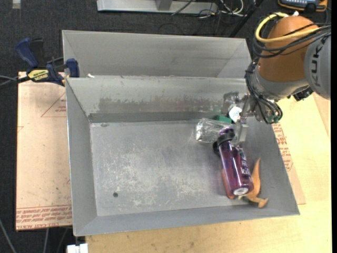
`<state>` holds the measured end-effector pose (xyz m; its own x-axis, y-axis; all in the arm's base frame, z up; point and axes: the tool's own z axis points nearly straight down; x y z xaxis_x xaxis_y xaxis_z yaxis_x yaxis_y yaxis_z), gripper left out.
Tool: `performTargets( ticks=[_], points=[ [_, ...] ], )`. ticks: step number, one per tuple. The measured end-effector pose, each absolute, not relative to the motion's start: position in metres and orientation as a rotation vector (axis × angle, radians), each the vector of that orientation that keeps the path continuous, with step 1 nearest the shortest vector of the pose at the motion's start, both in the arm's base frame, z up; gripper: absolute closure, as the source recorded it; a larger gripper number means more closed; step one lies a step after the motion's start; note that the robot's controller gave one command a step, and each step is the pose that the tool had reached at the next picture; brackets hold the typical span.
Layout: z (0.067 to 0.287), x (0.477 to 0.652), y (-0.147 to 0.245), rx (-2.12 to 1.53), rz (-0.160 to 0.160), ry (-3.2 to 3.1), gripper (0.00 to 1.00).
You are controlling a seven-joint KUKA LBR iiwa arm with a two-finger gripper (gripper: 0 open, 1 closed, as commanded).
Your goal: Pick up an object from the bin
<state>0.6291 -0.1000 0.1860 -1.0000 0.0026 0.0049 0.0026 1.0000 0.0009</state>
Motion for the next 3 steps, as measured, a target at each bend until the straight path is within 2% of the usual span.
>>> performTargets(
  ticks=[1,2,3],
  points=[
    [0.191,0.630,-0.100,-0.001,0.000,-3.144,0.00],
    [0.158,0.626,-0.105,0.108,0.000,-3.147,0.00],
    [0.110,0.617,-0.102,0.101,-0.008,-3.171,0.00]
  ],
)
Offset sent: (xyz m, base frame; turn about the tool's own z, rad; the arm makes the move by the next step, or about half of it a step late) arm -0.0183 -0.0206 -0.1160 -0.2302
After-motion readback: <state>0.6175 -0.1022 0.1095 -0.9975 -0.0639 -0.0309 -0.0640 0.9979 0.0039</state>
